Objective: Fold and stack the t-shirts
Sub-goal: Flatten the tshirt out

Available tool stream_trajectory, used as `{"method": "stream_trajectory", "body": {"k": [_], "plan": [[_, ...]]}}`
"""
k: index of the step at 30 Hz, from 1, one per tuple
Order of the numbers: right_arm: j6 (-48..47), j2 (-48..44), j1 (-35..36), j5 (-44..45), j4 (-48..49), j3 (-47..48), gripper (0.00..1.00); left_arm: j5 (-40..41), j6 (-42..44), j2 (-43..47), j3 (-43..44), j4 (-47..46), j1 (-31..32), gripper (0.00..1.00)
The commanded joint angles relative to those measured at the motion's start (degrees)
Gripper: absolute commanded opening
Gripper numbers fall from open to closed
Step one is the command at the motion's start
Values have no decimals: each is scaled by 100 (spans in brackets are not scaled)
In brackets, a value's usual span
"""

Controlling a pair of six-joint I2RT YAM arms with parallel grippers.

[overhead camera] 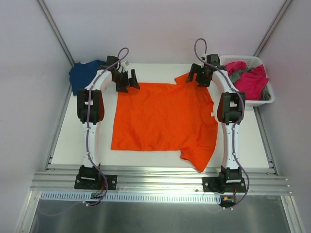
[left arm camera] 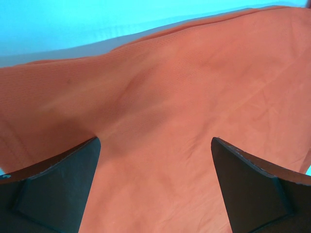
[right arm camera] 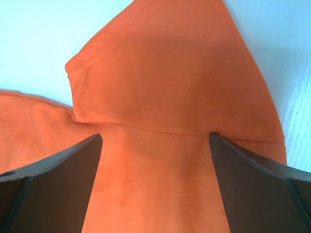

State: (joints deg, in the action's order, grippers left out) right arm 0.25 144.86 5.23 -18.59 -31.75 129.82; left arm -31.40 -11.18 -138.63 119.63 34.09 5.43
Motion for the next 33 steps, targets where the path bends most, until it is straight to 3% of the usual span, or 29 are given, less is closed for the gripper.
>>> {"method": "stream_trajectory", "body": {"k": [1,17,20,28,33], "plan": [[159,288,13,154,230,456,97,-68,-121,73,236,-69,-121,99],[432,518,12,172,459,834,98,222,-34,-384,816,-280,-139,99],[310,299,21,-152,389,642,97,143,106,-244,790,-288,-121,99],[-815,-2379,557,549,732,-1519,97,1099,608,1416,-36,-271,142,99],[-712,-3313,716,488,-198,-2442,97,1698,810,2804,-1081,-227,362,99]]}}
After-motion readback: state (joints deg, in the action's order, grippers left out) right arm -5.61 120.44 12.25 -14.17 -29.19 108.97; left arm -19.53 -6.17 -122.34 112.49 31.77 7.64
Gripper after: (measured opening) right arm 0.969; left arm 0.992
